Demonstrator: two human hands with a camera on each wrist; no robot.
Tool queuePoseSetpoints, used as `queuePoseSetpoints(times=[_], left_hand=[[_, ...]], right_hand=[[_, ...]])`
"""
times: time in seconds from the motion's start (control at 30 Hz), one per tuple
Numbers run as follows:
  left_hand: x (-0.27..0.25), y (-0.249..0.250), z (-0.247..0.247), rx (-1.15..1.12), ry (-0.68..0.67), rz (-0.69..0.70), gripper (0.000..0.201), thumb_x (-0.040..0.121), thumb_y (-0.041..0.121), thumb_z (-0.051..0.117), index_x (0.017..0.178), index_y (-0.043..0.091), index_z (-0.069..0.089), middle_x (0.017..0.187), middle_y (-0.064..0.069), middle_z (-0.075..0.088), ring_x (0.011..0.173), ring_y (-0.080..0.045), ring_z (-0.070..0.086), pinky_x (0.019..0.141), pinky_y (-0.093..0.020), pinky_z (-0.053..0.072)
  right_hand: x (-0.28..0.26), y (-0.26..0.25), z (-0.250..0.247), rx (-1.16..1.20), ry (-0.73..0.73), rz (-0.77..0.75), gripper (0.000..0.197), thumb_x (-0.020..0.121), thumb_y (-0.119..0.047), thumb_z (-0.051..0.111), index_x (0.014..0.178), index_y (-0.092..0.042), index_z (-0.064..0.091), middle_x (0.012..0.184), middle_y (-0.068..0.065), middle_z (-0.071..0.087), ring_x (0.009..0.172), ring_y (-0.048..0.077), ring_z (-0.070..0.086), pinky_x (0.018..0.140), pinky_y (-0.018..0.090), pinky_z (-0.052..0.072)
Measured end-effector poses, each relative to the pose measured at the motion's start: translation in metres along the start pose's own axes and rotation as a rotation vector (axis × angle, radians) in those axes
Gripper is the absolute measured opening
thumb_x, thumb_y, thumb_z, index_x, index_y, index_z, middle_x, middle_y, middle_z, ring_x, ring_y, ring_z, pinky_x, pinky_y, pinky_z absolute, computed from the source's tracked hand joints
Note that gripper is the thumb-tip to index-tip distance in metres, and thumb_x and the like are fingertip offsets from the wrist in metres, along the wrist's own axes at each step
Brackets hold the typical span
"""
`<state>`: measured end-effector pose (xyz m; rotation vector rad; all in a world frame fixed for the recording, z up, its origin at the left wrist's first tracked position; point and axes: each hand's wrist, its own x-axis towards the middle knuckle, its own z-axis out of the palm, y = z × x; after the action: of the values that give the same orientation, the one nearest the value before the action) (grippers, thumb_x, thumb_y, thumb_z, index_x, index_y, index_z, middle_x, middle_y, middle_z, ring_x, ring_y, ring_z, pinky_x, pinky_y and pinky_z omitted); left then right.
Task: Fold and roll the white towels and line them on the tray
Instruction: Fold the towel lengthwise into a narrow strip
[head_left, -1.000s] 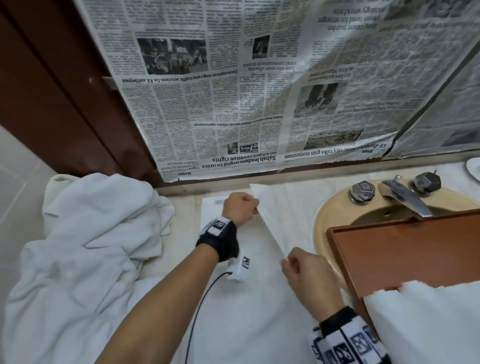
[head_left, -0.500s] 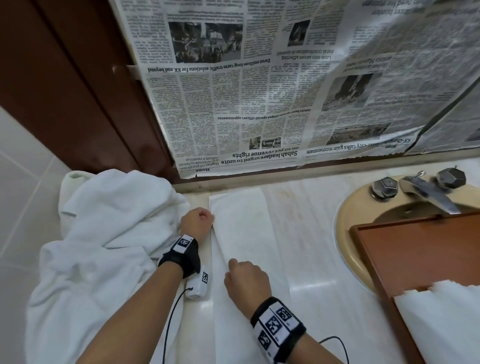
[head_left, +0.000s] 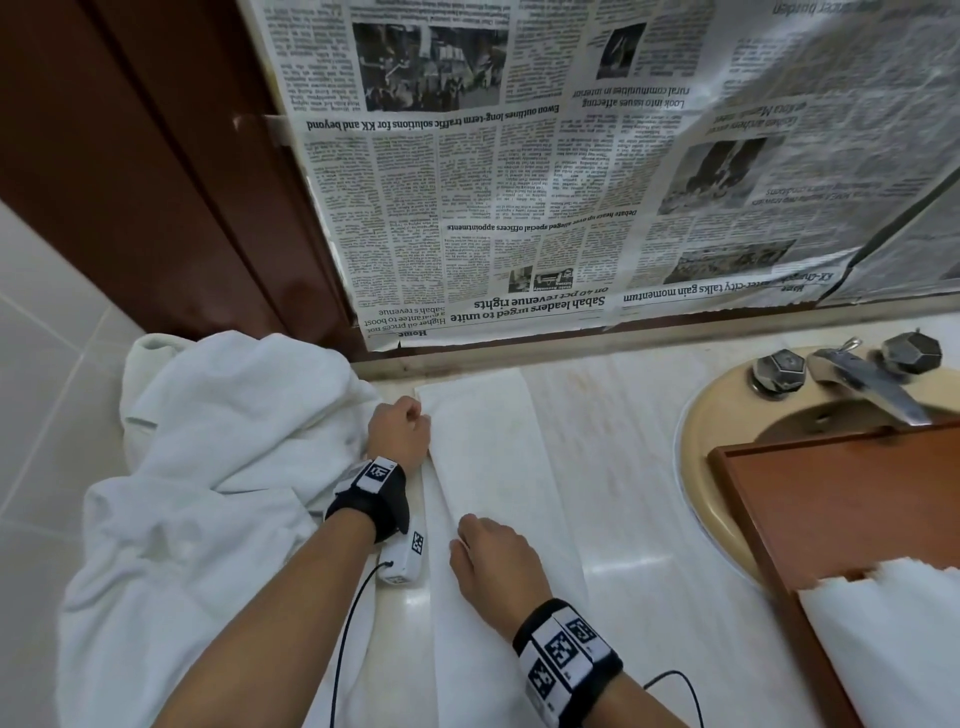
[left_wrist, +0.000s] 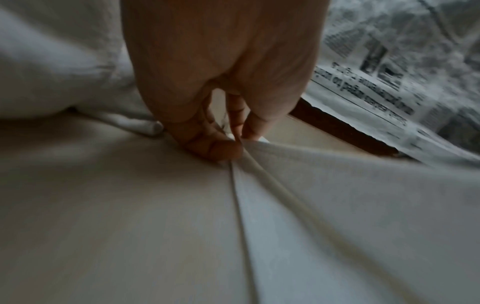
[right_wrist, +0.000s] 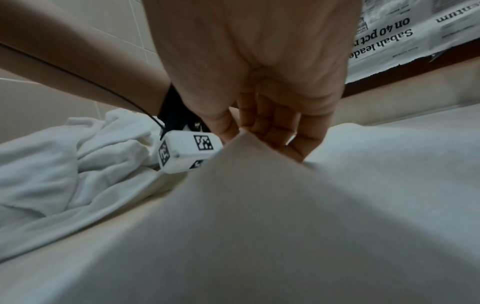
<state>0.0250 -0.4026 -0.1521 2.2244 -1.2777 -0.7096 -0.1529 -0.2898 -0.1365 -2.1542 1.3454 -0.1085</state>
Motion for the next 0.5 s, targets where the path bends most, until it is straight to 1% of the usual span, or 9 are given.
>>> queuePoseSetpoints(times=[0.03,0.07,0.13,0.17,0.2,0.27,0.37,0.43,0.5], left_hand=[[0.001,-0.001,0.001,0.026,0.015,0.021,0.016,0.094,0.016,0.054,0.103,0.006,0.063,0.096,-0.013,0.063,0.091,-0.030,0.056,0.076,-0.028,0.039],[0.002,-0.001,0.001,0.038,0.030,0.026,0.016,0.095,0.015,0.054,0.102,0.005,0.063,0.096,-0.015,0.065,0.093,-0.033,0.058,0.078,-0.030,0.042],[0.004,-0.003,0.002,0.017,0.058,-0.009,0.016,0.095,0.016,0.053,0.102,0.005,0.063,0.095,-0.016,0.069,0.096,-0.037,0.060,0.079,-0.029,0.041],[0.005,-0.003,0.002,0.006,0.070,-0.031,0.016,0.096,0.016,0.053,0.102,0.006,0.064,0.095,-0.016,0.070,0.097,-0.037,0.060,0.077,-0.028,0.039],[0.007,-0.003,0.001,0.002,0.079,-0.044,0.016,0.096,0.016,0.053,0.101,0.006,0.064,0.094,-0.017,0.070,0.098,-0.037,0.060,0.077,-0.027,0.039],[0.011,-0.004,0.000,0.019,0.087,-0.047,0.017,0.096,0.016,0.053,0.101,0.005,0.066,0.095,-0.017,0.071,0.100,-0.038,0.061,0.082,-0.030,0.042],[0.016,-0.005,0.000,0.082,0.076,-0.062,0.021,0.098,0.016,0.051,0.106,0.003,0.067,0.105,-0.018,0.071,0.107,-0.039,0.060,0.087,-0.035,0.045],[0.019,-0.007,0.000,0.112,0.053,-0.079,0.022,0.099,0.017,0.049,0.107,0.003,0.065,0.108,-0.019,0.070,0.108,-0.039,0.059,0.086,-0.036,0.045],[0.021,-0.007,0.001,0.131,0.034,-0.085,0.022,0.099,0.019,0.048,0.104,0.002,0.061,0.107,-0.021,0.069,0.106,-0.040,0.059,0.081,-0.035,0.044]], right_hand=[[0.001,0.000,-0.001,0.019,0.012,-0.020,0.018,0.103,-0.029,0.036,0.089,-0.018,0.036,0.085,0.000,0.045,0.073,0.021,0.045,0.050,0.020,0.019],[0.002,0.000,-0.002,0.028,0.022,-0.037,0.018,0.103,-0.029,0.037,0.089,-0.017,0.038,0.085,0.001,0.046,0.073,0.021,0.044,0.050,0.022,0.021],[0.005,0.001,-0.003,0.022,0.027,-0.034,0.020,0.104,-0.029,0.036,0.094,-0.014,0.044,0.087,0.003,0.048,0.073,0.021,0.043,0.054,0.031,0.025],[0.006,0.001,-0.003,0.012,0.020,-0.019,0.022,0.105,-0.029,0.035,0.097,-0.012,0.046,0.088,0.002,0.047,0.073,0.021,0.042,0.055,0.032,0.025],[0.008,0.002,-0.003,-0.004,0.010,-0.006,0.023,0.105,-0.029,0.034,0.100,-0.011,0.047,0.088,0.001,0.046,0.073,0.021,0.042,0.057,0.033,0.026],[0.011,0.001,-0.002,-0.042,-0.019,-0.004,0.023,0.106,-0.027,0.032,0.105,-0.010,0.047,0.088,0.001,0.045,0.074,0.022,0.043,0.061,0.033,0.030],[0.015,-0.002,0.001,-0.077,-0.060,-0.012,0.019,0.105,-0.022,0.033,0.111,-0.010,0.046,0.088,0.002,0.044,0.073,0.025,0.045,0.063,0.034,0.035],[0.017,-0.003,0.004,-0.098,-0.066,-0.001,0.020,0.105,-0.024,0.032,0.114,-0.011,0.045,0.088,0.002,0.043,0.073,0.028,0.046,0.062,0.035,0.036],[0.018,-0.002,0.008,-0.114,-0.074,0.017,0.021,0.105,-0.026,0.032,0.116,-0.013,0.045,0.089,0.003,0.044,0.077,0.031,0.052,0.058,0.034,0.033]])
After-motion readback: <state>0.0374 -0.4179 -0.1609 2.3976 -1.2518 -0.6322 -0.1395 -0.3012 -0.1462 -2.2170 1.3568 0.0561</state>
